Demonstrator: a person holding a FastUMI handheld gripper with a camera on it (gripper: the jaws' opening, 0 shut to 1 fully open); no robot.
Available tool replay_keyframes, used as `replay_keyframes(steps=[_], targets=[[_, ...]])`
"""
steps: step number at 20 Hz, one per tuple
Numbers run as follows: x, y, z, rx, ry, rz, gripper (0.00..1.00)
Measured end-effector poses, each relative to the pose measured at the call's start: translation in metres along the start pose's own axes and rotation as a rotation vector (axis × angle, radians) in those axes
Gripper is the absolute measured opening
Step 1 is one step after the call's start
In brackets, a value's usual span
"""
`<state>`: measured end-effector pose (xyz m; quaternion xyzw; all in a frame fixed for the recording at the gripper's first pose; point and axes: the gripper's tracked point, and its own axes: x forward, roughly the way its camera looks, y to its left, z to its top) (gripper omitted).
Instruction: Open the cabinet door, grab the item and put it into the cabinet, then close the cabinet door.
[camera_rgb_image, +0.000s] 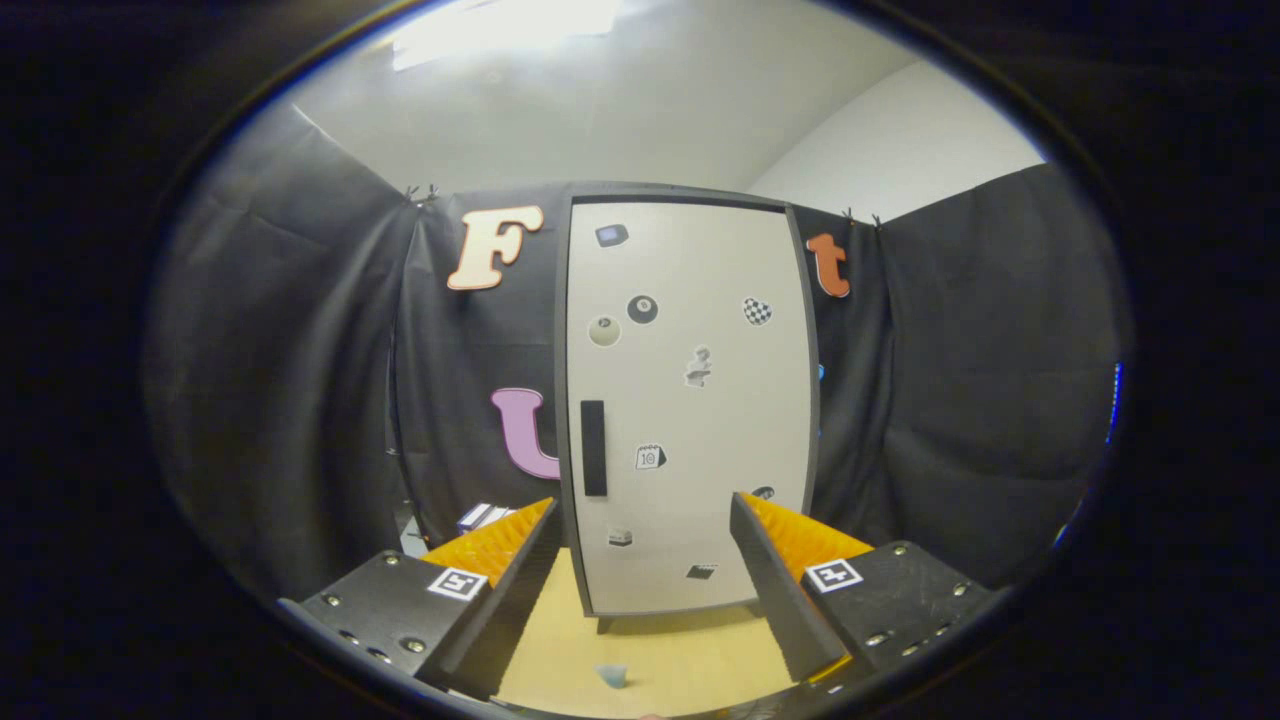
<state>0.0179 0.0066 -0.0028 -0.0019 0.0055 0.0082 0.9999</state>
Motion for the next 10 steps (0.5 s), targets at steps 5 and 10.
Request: replay_keyframes(steps=[5,10], targets=[[0.019,0.005,-0.003,-0.015,0.009,0.014,1.0],[0.061,0.02,-0.01,-0.03,0.028,0.046,1.0]])
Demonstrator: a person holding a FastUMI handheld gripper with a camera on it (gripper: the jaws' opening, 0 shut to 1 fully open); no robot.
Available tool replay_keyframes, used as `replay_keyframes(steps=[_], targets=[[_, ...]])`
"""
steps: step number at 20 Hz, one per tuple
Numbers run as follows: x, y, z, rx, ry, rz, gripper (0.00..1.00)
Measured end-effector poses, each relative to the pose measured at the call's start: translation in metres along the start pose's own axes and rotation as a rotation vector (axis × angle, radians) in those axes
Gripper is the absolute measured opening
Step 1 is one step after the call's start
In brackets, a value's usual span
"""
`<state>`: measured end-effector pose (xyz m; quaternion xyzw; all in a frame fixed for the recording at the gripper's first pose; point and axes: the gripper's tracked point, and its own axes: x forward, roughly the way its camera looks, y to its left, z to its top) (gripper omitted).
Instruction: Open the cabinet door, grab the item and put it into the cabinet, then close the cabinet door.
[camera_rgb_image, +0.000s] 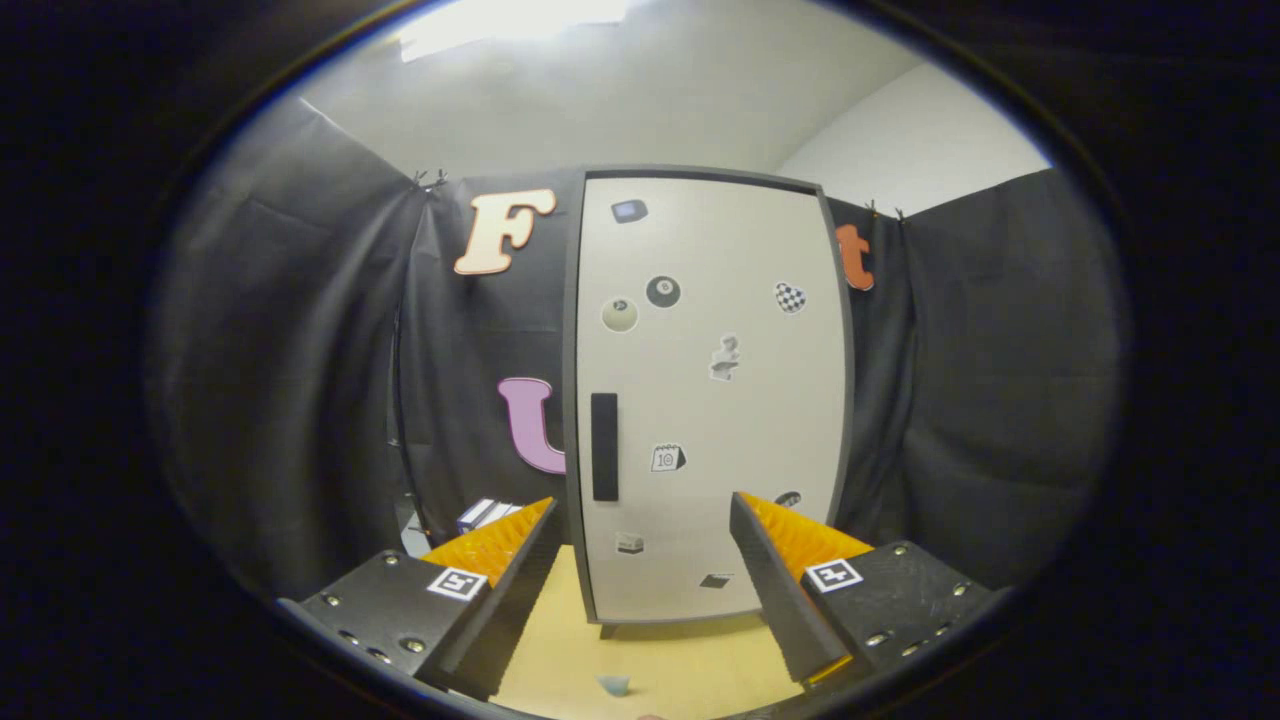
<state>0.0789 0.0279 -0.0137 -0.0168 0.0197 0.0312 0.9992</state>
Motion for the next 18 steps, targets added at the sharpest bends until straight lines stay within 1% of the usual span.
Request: replay_keyframes(steps=[2,9,16,18], targets=[[0.022,0.008,-0.004,0.0,0.01,0.02,1.0],[0.108,0.029,-0.01,0.0,0.015,0.05,1.0],[0.178,0.043,-0.021,0.011,0.03,0.05,1.0],[0.191,0.043,-0.027,0.005,0.048,0.039,0.96]])
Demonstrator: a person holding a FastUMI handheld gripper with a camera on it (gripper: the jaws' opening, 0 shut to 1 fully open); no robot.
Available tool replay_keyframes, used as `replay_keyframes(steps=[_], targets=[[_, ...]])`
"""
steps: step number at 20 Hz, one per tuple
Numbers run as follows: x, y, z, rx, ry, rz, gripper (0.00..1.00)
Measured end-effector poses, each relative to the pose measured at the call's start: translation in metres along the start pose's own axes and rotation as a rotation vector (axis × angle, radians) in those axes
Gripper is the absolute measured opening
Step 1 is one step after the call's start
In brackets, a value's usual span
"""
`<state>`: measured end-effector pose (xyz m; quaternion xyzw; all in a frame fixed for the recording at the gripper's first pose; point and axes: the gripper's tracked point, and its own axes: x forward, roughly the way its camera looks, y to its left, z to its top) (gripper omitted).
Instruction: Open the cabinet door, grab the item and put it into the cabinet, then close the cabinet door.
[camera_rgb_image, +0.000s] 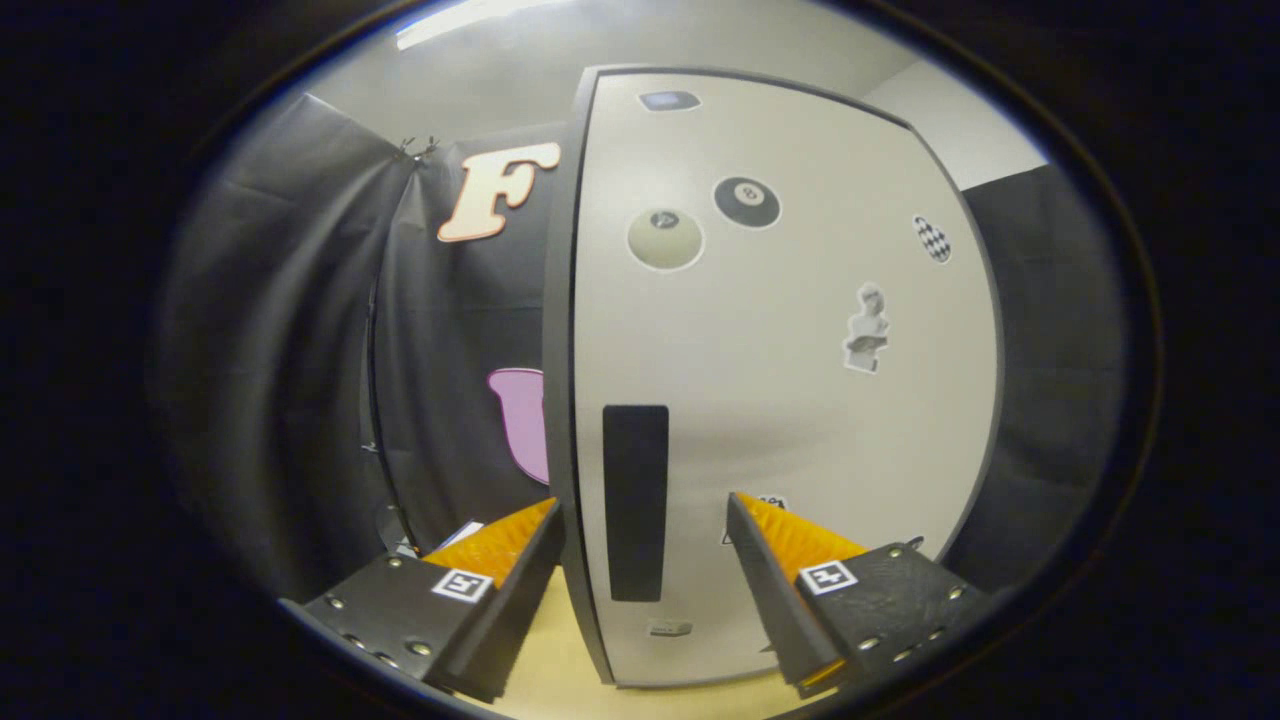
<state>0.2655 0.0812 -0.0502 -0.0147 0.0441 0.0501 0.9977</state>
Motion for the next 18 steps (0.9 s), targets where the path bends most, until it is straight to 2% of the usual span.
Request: replay_keyframes(steps=[2,3,6,7,9,12,14,18], targets=[[0.01,-0.001,-0.004,0.003,0.01,-0.009,0.82],[0.012,0.0,-0.007,0.007,0.021,-0.006,0.78],[0.017,0.001,-0.007,0.035,0.033,0.002,0.5],[0.031,0.009,-0.013,0.057,0.045,0.023,0.5],[0.017,0.006,-0.008,0.046,0.033,0.007,0.31],[0.015,0.007,-0.007,0.05,0.031,0.005,0.31],[0.014,0.007,-0.009,0.059,0.041,0.016,0.22],[0.007,0.004,-0.009,0.064,0.039,0.033,0.22]])
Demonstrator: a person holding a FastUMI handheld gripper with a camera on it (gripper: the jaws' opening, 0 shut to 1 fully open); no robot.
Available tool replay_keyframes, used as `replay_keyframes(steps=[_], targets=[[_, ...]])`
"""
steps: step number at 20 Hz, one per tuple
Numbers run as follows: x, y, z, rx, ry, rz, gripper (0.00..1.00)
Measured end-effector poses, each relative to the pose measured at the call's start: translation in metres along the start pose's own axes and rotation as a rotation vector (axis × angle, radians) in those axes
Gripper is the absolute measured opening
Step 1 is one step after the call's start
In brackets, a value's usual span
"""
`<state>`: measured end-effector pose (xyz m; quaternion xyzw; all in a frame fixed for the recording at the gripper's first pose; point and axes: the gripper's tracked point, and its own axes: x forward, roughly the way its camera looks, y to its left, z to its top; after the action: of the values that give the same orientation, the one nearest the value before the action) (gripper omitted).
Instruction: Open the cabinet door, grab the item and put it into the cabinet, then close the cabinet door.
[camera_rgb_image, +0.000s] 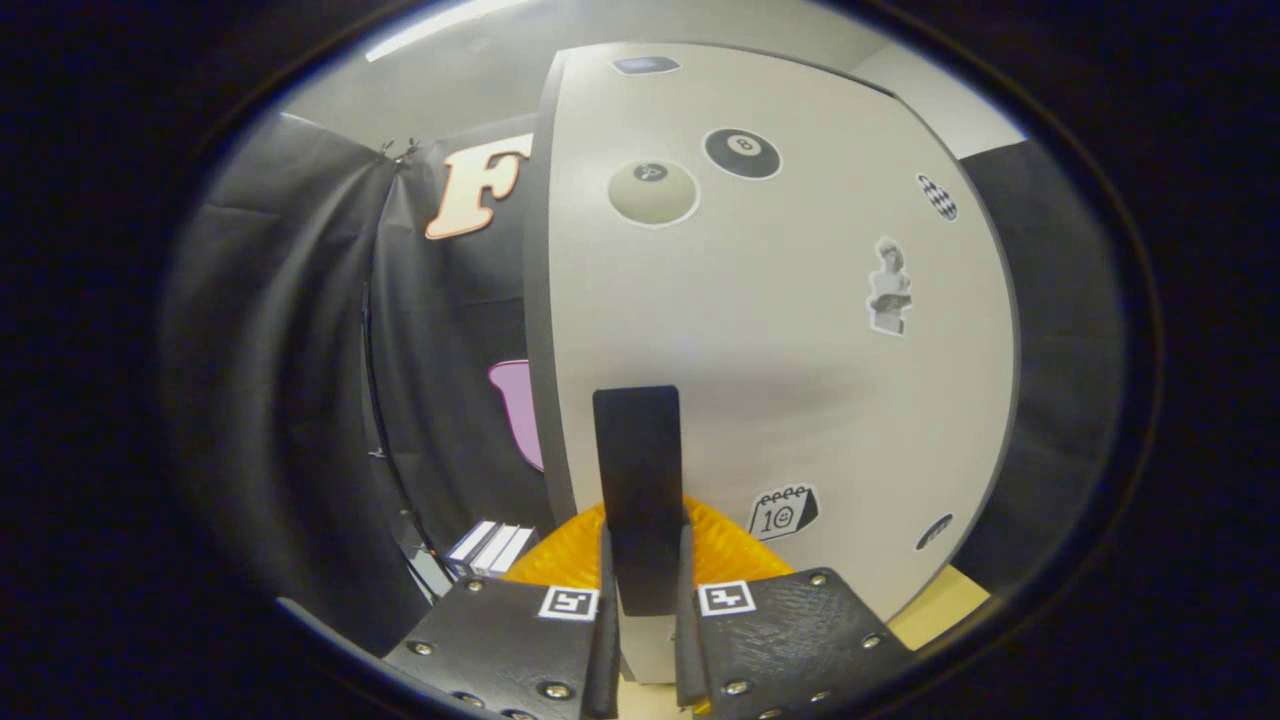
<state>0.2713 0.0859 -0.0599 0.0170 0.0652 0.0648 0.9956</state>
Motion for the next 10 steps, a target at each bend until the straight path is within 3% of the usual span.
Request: replay_keyframes(steps=[10], targets=[[-0.064,-0.014,0.004,0.05,0.009,0.005,0.22]])
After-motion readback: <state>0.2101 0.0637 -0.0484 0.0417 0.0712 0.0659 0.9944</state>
